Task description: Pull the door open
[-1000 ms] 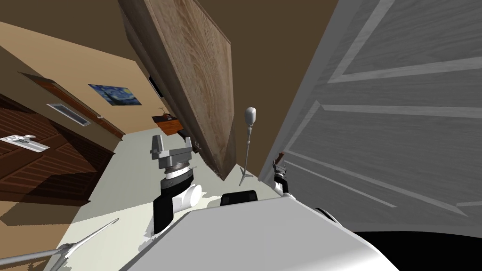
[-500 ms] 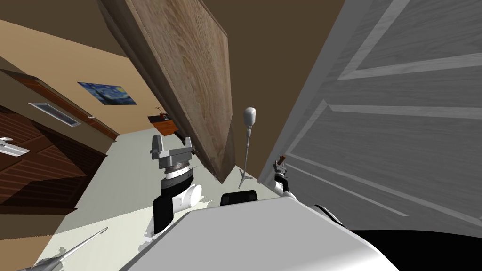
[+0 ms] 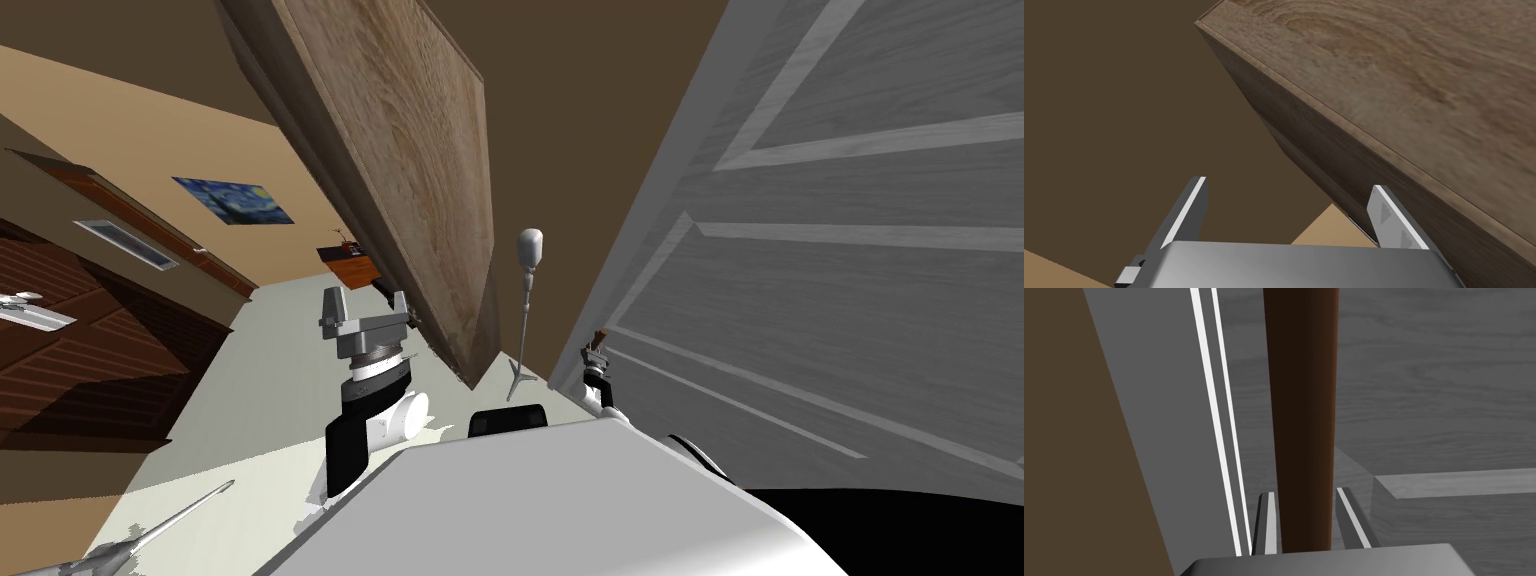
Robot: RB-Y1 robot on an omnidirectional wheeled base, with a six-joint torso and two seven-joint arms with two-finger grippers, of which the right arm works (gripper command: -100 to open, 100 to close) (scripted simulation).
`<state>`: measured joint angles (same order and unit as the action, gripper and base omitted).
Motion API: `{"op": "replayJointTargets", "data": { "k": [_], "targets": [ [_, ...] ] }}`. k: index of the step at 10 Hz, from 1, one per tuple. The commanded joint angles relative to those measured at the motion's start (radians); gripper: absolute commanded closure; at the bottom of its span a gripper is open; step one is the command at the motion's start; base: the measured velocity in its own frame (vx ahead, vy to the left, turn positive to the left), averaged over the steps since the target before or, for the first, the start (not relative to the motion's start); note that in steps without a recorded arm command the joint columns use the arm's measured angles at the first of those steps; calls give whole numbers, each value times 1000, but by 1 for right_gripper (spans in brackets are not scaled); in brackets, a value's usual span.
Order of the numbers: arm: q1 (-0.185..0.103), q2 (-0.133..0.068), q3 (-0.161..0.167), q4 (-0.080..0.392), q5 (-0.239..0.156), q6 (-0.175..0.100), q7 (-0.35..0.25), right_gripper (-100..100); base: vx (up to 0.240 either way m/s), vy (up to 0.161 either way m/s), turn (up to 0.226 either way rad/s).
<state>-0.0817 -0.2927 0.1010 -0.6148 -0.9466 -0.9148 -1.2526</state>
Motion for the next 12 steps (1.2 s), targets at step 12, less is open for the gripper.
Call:
{"op": "replayJointTargets", "data": {
  "k": [12],
  "targets": [
    [38, -48, 82, -38, 58, 25, -93, 100, -162, 32, 56]
  ]
}}
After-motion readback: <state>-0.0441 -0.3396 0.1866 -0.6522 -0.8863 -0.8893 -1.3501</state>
